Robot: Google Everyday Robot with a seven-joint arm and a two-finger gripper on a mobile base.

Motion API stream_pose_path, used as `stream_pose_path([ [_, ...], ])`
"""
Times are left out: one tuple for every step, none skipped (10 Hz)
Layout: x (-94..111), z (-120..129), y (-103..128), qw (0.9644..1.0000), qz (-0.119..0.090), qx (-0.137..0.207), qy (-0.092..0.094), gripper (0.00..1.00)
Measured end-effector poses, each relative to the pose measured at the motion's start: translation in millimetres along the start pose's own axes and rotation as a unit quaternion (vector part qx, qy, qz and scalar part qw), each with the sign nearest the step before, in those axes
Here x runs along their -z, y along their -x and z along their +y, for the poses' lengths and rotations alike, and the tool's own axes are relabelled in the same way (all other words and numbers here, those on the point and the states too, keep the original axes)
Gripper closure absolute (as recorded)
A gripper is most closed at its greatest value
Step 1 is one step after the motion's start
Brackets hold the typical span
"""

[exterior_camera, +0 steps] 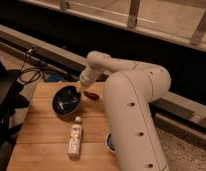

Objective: Drag the ceramic bowl in a circle

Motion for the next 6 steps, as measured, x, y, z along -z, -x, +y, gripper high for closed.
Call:
stream_pose_path([
  [2,-10,14,0.9999,-0.009,-0.003,0.004,1.0],
  [3,-17,22,0.9999,-0.013,-0.002,0.008,1.0],
  [-1,-17,30,0.9998,-0.015,0.003,0.016,1.0],
  [-7,-12,34,0.9996,-0.017,0.009,0.023,1.0],
  [-14,-3,37,0.9993,-0.016,0.016,0.03,1.0],
  [-32,22,42,0.9986,-0.01,0.032,0.042,1.0],
])
